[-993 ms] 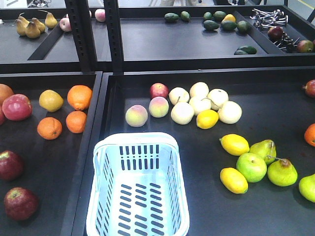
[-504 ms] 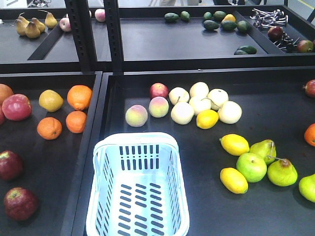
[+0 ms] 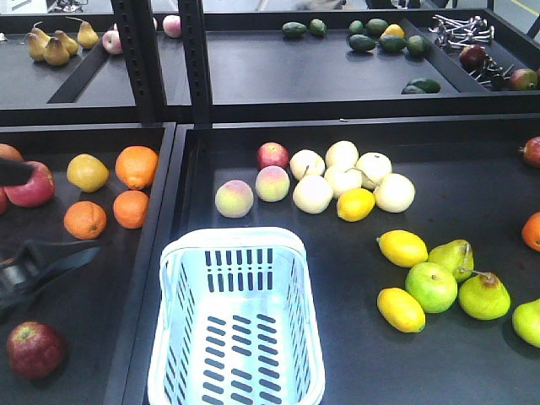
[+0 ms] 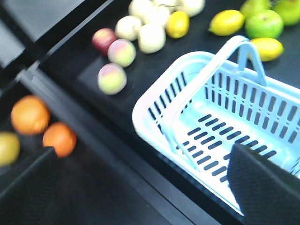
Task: Pick three apples into basket with both arms
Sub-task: 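Reach the left gripper to the basket handle and grasp it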
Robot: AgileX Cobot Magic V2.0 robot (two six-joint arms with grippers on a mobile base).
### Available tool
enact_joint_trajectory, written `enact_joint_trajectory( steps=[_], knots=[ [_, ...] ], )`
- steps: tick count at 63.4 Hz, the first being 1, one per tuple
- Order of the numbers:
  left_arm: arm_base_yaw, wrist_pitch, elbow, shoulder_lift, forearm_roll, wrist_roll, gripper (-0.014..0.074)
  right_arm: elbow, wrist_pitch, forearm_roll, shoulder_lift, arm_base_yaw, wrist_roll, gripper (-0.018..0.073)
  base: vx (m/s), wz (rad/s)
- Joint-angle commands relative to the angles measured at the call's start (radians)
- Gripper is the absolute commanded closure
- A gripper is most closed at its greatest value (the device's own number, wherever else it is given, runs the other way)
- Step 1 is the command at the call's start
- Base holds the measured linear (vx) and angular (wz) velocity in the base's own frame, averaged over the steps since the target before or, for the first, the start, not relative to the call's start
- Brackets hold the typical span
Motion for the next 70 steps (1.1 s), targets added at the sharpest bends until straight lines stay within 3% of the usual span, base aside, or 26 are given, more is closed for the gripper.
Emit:
enact_joint_trajectory(
  steps=[1, 22, 32, 46, 70],
  knots=[
    [-0.053, -0.061, -0.078, 0.064, -0.017, 0.077, -0.0099, 0.015, -0.074, -0.01, -0.013, 0.0, -0.001, 0.0568, 0.0, 0.0],
    [-0.344, -0.082, -0.177, 0.312, 0.273, 0.086, -0.008, 0.015, -0.074, -0.01, -0.013, 0.0, -0.001, 0.0568, 0.0, 0.0],
    [-0.425, -0.102, -0.215, 0.433, 0.363, 0.066, -0.007, 0.015, -0.074, -0.01, -0.013, 0.0, -0.001, 0.0568, 0.0, 0.0],
    [-0.481, -0.115, -0.304, 0.594, 0.491, -0.007, -0.0063, 0.015, -0.074, -0.01, -0.013, 0.0, -0.001, 0.0568, 0.0, 0.0],
    [-0.481, -0.09, -0.456, 0.793, 0.622, -0.113, -0.0024, 0.015, -0.074, -0.01, -0.013, 0.0, -0.001, 0.0568, 0.0, 0.0]
  ],
)
